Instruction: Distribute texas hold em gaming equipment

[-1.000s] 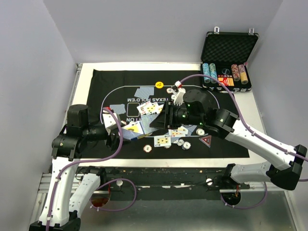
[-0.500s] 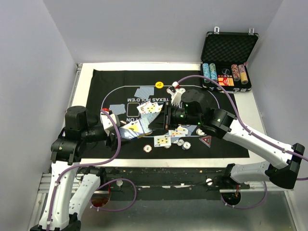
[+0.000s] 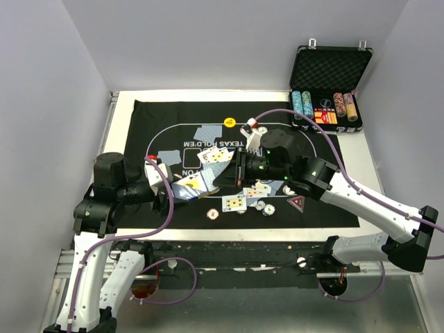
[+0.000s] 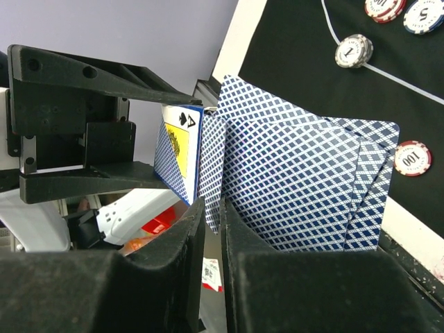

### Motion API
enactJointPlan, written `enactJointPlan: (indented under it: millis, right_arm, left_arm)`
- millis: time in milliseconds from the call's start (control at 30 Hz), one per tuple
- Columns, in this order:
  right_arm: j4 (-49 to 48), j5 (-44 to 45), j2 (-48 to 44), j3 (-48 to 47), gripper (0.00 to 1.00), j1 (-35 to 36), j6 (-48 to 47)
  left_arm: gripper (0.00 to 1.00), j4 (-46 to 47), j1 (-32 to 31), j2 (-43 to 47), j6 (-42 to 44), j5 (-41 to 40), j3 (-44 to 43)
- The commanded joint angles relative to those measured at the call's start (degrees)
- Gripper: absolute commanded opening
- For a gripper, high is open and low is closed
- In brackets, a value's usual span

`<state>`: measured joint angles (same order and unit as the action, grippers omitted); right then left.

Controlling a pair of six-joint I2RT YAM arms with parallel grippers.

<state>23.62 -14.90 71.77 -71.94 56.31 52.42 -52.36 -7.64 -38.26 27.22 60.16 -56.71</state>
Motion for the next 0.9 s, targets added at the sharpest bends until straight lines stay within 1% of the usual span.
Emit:
enactJointPlan:
  millis: [0,133,267,400,533,867]
  right_arm:
    - [-1.3,-2.6,1.4,0.8,0.19,0.5,0.4]
    - [-1.5,-2.0,1.2,0.2,0.01,0.5,1.0]
    - [0.9,0.8,0.2,-2.5,0.01,0.6,0.8]
    - [4.7,3.6,-0.1,-7.8,0.01,0.6,-0.5]
    - [9.2,6.7,0.1,-12.4,0.01,0.4,-2.1]
    - [12.0,9.6,-0.9,-14.0,0.01,-0.9,-2.9]
  left_arm:
    - [0.19,2.3,-0.2,0.1,-0.8,2.1,-0.8]
    - [0.19,2.3,-0.2,0.5,-0.8,1.7,-0.2]
    - [0.19,2.3,-0.2,0.6,-0.8,1.5,0.0]
    - [0.19,3.2,-0.2,0.6,-1.6,1.5,0.8]
    - [0.19,6.2,-0.2,1.8,-3.9,1.7,2.1]
    - [0.19,7.9,0.2,3.1,-5.2,1.4,3.4]
